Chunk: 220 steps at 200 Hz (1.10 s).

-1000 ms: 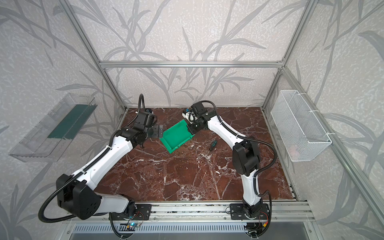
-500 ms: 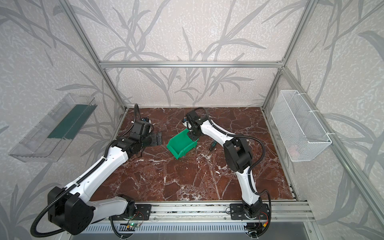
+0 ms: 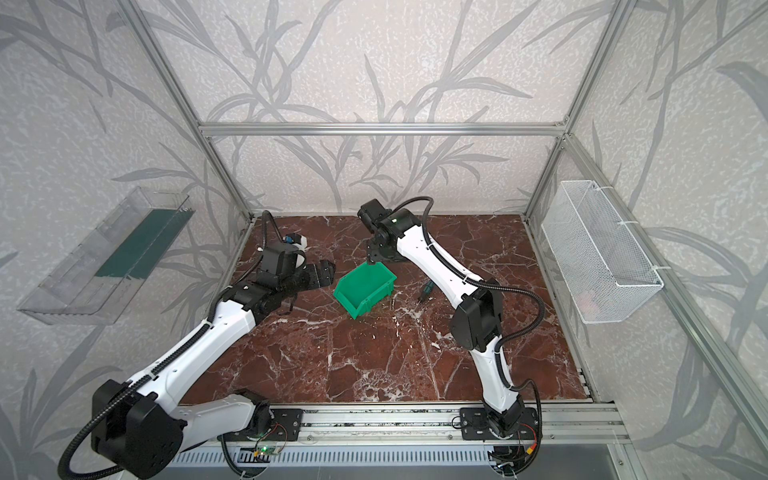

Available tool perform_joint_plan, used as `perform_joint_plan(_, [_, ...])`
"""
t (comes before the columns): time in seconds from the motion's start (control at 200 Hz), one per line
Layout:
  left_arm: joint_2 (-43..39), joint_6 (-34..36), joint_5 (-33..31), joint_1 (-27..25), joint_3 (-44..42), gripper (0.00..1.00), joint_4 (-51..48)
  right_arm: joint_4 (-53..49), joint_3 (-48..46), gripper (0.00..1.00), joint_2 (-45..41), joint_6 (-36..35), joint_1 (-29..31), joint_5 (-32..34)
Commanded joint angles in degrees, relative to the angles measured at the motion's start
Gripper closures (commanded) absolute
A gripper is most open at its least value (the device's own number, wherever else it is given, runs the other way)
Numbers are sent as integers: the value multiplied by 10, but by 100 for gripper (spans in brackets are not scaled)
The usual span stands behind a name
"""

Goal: Put the screwdriver in the bin
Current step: 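Drag the green bin with the right gripper toward the table center, then release it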

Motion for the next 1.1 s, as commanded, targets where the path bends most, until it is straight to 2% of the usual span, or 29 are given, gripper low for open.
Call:
perform_joint_plan(0.0, [-6,-24,16,3,-12,1,25,-6,-65,19,-8,127,9,-80])
perform_joint_plan(0.18, [-24,-31,22,2,-32,1,19,40,-129,19,-9,175,14,-140])
perform_joint_plan(0.315, [-37,-34,24,3,-45,1,16,61,-118,19,2,169,19,-146])
perform_joint_plan(0.49, [-41,-38,37,3,-50,1,12,90,-126,19,19,184,19,-187])
perform_joint_plan(0.595, [-46,-34,25,3,-47,1,5,101,-132,22,30,178,18,-191])
perform_joint_plan(0.715, [-54,-22,16,4,-46,1,1,103,-119,32,44,145,18,-182])
perform_joint_plan(0.845, [-60,-13,19,5,-46,1,-8,112,-117,51,56,110,18,-172])
perform_joint_plan(0.9, [-64,-13,13,5,-49,1,-14,103,-115,55,62,97,18,-161])
perform_joint_plan(1.095, [-82,-20,13,7,-65,1,-11,72,-107,79,55,7,16,-58])
